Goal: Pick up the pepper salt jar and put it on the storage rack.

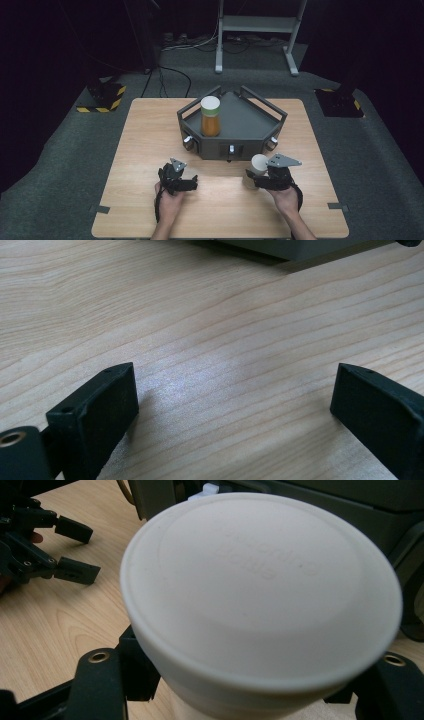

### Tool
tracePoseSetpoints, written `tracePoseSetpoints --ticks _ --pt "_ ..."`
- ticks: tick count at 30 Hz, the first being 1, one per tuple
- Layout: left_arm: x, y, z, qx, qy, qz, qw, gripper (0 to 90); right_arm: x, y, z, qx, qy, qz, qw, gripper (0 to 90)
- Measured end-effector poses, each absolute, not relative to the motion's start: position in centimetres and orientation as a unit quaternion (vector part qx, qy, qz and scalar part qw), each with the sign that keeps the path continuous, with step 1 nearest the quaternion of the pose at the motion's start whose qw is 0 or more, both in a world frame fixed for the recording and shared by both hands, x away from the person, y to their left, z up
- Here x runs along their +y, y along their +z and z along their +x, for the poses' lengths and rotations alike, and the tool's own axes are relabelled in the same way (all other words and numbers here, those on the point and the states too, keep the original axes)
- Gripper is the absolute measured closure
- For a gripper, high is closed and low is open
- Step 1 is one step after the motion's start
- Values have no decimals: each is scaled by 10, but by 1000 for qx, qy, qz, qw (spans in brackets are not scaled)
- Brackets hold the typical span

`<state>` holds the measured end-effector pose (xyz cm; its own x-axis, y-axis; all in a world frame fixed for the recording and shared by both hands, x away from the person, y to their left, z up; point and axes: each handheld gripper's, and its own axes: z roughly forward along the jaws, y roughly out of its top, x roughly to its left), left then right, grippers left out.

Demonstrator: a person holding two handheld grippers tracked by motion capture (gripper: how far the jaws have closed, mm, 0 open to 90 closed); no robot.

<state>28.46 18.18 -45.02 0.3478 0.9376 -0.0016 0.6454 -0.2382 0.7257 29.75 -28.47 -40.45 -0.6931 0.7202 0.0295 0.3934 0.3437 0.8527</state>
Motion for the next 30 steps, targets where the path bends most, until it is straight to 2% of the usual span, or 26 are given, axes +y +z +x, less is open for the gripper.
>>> tracePoseSetpoints --ticks 30 --pt "182 -450 285 524 225 754 324 52 -289 -347 315 802 468 323 183 345"
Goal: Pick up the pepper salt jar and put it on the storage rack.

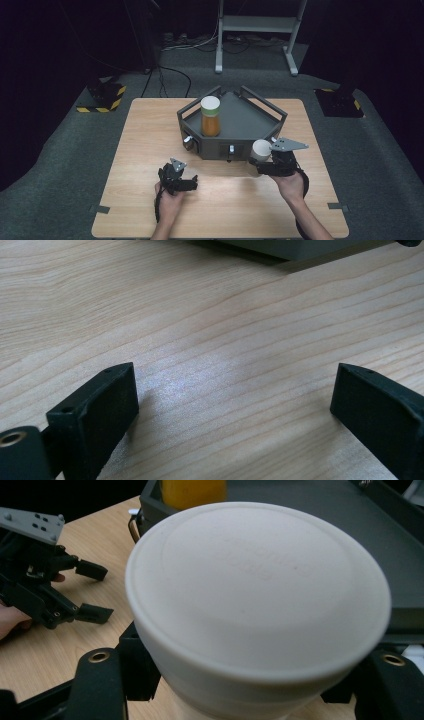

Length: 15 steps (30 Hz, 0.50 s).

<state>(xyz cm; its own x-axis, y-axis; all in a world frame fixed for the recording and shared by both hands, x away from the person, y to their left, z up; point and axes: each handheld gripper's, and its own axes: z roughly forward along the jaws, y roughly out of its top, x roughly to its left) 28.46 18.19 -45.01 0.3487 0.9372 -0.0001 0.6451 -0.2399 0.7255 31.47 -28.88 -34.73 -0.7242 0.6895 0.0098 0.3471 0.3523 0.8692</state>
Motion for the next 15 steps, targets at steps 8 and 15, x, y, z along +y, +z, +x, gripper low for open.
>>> tracePoseSetpoints --ticks 8,15 --pt "182 -450 285 524 225 754 324 52 -292 -329 320 797 479 320 183 345" --pt "182 -450 285 525 225 754 324 52 -294 -312 326 791 486 322 184 345"
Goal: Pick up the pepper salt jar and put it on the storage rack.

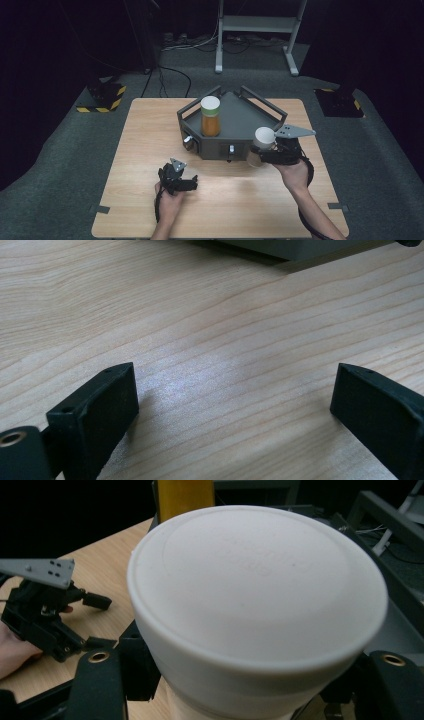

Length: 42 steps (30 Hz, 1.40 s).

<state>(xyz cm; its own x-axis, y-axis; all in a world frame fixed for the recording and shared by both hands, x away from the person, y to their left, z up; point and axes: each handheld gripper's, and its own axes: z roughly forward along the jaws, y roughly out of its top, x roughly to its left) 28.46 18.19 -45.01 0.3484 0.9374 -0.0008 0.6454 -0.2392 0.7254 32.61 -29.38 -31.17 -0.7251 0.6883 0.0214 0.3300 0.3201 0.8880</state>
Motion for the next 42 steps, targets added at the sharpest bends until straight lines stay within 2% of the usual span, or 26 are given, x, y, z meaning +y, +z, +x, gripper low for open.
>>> tracePoseSetpoints --ticks 24,42 --pt "182 -450 285 525 225 754 325 53 -278 -270 357 784 475 343 204 344" --pt "182 -450 284 524 226 755 324 55 -247 -269 390 782 452 366 223 344"
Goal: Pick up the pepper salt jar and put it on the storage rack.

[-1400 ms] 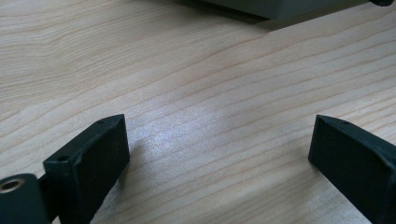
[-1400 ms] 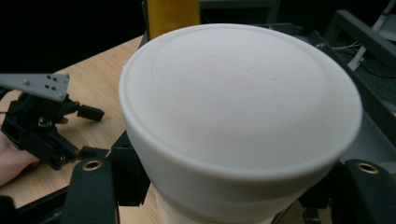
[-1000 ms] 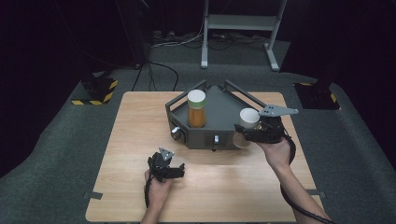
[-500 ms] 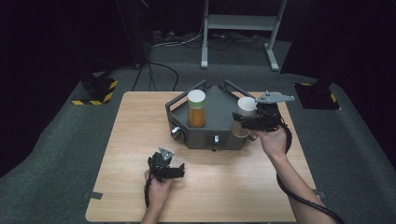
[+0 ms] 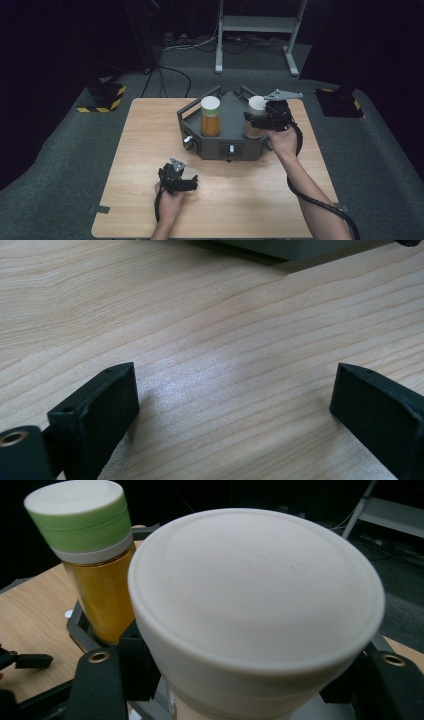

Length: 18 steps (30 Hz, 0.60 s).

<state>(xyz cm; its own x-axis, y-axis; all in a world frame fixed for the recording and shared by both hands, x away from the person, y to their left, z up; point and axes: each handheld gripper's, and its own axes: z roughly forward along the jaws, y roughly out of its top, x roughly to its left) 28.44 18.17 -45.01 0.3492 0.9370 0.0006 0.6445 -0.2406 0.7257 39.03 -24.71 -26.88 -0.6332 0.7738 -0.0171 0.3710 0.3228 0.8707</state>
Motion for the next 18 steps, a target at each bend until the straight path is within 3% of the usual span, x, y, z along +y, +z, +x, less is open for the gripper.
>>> tracePoseSetpoints --ticks 18 --pt "182 -450 285 524 225 755 324 55 -230 -281 410 783 444 379 215 343"
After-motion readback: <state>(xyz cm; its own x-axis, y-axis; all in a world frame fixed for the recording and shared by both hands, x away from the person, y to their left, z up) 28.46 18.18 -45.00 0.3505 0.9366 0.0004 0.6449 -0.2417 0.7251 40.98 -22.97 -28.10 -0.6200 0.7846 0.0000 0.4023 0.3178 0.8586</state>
